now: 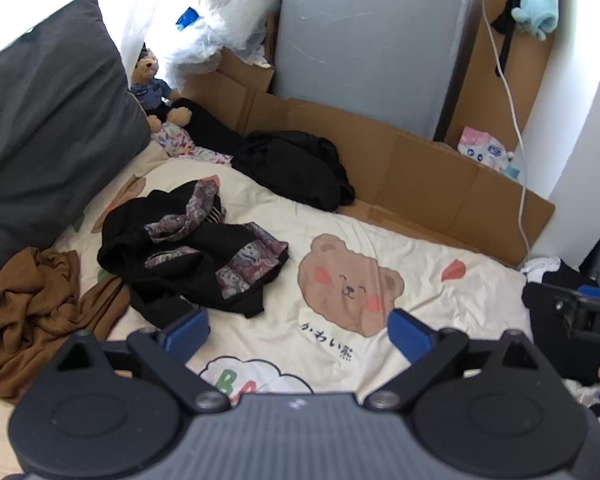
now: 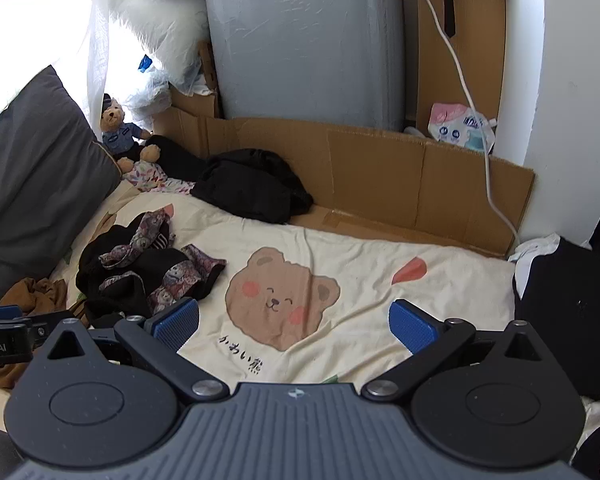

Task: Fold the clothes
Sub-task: 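Move both grippers toward the black bear-panel pants on the bed, then lower both grippers onto the pants waistband and position fingers around it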

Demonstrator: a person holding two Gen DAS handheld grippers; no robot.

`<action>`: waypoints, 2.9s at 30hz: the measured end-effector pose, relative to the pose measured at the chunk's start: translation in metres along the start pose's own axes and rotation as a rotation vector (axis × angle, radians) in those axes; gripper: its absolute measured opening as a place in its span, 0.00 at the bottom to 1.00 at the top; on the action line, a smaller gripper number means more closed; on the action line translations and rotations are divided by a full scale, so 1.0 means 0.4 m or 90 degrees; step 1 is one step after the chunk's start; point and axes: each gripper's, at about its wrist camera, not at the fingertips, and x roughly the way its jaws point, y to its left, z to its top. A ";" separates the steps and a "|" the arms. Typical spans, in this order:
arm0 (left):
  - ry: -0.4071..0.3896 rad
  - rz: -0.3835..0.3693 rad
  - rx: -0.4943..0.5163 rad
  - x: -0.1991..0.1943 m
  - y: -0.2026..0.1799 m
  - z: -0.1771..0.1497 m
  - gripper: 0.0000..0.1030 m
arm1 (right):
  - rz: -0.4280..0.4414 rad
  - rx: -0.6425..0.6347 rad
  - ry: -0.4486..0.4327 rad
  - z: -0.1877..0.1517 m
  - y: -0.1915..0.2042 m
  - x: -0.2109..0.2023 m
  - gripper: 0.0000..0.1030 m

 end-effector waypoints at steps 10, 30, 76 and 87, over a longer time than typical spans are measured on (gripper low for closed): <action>0.017 -0.004 0.004 0.013 -0.024 -0.018 0.93 | -0.017 0.004 0.014 -0.023 -0.020 0.007 1.00; 0.022 0.015 -0.004 0.013 -0.026 -0.043 0.93 | -0.035 0.040 0.036 -0.057 -0.035 0.012 1.00; 0.048 0.018 -0.031 0.109 0.089 -0.004 0.96 | -0.045 0.049 0.079 -0.013 -0.013 0.122 1.00; 0.051 0.037 -0.082 0.180 0.199 0.010 0.93 | 0.014 0.022 0.078 -0.005 0.024 0.194 1.00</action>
